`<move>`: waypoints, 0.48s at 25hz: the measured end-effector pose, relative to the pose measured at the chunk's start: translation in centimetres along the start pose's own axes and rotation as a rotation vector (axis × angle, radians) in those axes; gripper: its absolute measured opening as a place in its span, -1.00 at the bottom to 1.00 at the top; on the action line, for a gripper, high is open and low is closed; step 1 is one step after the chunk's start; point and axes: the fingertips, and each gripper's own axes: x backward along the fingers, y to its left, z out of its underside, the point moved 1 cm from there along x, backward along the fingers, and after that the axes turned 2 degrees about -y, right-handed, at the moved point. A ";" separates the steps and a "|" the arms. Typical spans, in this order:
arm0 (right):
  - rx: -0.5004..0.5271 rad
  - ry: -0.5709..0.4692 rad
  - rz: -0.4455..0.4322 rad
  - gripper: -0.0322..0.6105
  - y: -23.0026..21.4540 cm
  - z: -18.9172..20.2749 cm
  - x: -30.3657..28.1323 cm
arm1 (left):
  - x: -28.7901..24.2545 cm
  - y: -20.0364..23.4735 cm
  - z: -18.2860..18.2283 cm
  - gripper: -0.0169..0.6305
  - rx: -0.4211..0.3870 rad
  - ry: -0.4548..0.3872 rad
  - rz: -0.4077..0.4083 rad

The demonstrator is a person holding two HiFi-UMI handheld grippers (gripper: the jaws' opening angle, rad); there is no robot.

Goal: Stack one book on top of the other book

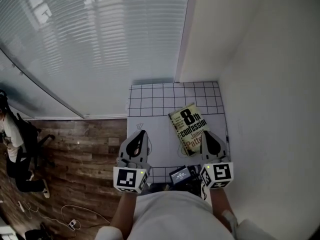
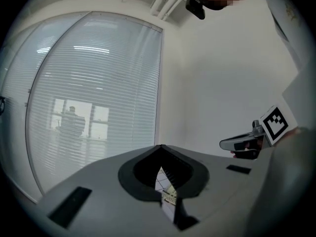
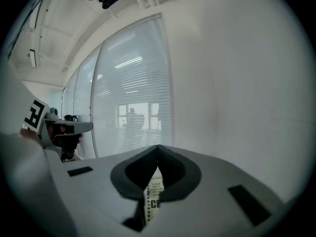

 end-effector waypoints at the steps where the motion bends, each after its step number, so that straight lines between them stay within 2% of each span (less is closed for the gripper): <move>1: -0.001 -0.003 -0.005 -0.88 0.2 -0.1 0.0 | 0.0 0.1 -0.1 -0.92 0.000 -0.002 -0.003; 12: 0.010 -0.002 -0.010 -0.88 0.4 0.0 0.1 | -0.2 -0.3 0.0 -0.92 0.011 -0.011 -0.001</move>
